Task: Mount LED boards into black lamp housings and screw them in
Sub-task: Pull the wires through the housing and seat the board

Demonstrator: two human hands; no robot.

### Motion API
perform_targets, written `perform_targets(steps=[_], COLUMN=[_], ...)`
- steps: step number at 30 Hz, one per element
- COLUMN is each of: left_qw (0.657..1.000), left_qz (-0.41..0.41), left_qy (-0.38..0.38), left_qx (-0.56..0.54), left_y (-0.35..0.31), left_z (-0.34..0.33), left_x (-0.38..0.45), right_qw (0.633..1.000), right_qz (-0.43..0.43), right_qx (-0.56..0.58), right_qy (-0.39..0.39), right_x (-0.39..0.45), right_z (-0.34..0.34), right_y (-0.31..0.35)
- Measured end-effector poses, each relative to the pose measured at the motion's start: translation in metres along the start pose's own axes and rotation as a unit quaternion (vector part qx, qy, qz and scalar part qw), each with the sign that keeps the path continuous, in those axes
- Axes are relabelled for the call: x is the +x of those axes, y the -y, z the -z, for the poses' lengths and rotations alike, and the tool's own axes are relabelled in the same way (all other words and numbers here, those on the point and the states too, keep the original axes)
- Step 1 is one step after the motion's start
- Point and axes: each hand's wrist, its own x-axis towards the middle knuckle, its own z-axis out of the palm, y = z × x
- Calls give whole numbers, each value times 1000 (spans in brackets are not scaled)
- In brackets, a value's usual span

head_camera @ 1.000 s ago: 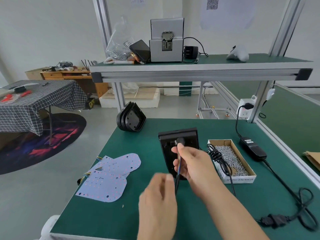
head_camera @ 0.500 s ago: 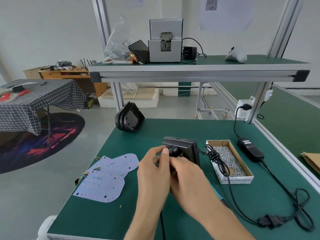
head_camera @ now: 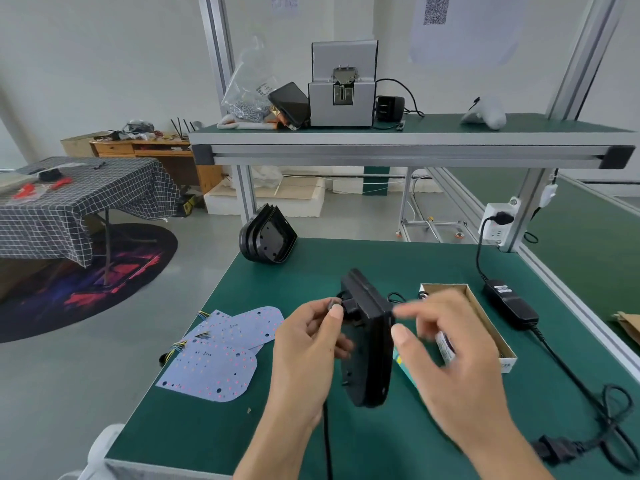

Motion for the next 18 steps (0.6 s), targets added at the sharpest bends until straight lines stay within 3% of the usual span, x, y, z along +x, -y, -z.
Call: perform_targets(steps=[1,4,6,10,15,18], left_qw=[1000,998,996,991,983,974], left_qz=[-12,-37,-46,-76,-106,-145], left_qy=[9,50,72,110,133,121], left_qx=[6,3,-2,-9,76,127], left_y=[-2,-9,-13,-20,-27,-29], left_z=[0,-1,-1,4,7,8], left_x=[-2,-8,-11,-17,-20,-22], right_qw=[999,960,936,928,960,958], right_qz=[-37,-83,-105,-119,-104,-113], right_qx=[19,123,190,250,216,231], right_qy=[34,237,275,250,148,127], right_x=[4,8,8,10,10,11], right_z=[4,3,-1,-4,-7,-6], right_y=[-7,-23,-26,-23,-13,-4])
